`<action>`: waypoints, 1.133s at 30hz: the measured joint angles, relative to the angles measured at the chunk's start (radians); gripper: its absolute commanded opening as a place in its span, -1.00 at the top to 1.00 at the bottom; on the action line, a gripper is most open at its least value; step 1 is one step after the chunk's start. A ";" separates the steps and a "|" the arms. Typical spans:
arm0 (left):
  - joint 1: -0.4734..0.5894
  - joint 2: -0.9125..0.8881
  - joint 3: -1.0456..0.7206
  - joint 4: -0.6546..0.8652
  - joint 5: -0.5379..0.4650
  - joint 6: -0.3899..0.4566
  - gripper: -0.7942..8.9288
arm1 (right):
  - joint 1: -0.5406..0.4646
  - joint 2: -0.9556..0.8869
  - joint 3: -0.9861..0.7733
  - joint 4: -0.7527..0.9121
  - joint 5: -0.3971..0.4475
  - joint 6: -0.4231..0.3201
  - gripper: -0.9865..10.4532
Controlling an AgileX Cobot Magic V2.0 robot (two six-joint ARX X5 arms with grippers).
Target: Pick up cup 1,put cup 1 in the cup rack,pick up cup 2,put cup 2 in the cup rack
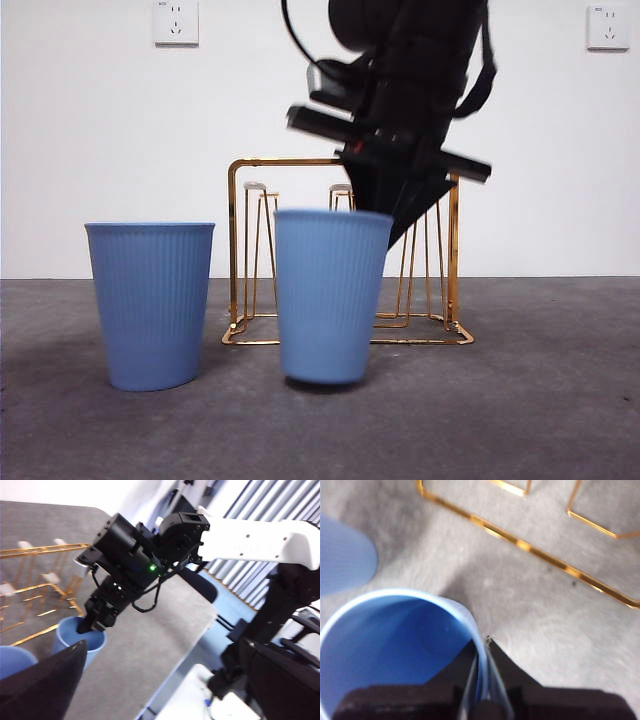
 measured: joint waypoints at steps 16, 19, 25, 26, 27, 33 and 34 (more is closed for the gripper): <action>-0.039 0.104 0.000 0.761 0.097 -0.468 -0.39 | 0.000 -0.799 0.000 0.287 -0.015 -0.025 0.85; -0.090 0.143 0.000 0.944 0.042 -0.566 -0.39 | 0.000 -0.921 0.003 0.404 -0.035 -0.028 0.85; -0.269 0.260 0.000 1.321 -0.129 -0.725 -0.39 | 0.000 -1.009 0.015 0.628 -0.085 -0.027 0.85; -0.302 0.280 0.000 1.370 -0.155 -0.737 -0.39 | 0.001 -1.007 0.014 0.654 -0.098 -0.027 0.85; -0.349 0.308 0.000 1.427 -0.189 -0.748 -0.39 | 0.001 -1.003 0.013 0.686 -0.107 -0.025 0.85; -0.549 0.466 0.000 1.657 -0.337 -0.749 -0.39 | 0.001 -0.956 0.012 0.736 -0.158 -0.008 0.85; -0.573 0.490 0.000 1.687 -0.357 -0.743 -0.39 | 0.001 -0.943 0.012 0.741 -0.169 -0.005 0.85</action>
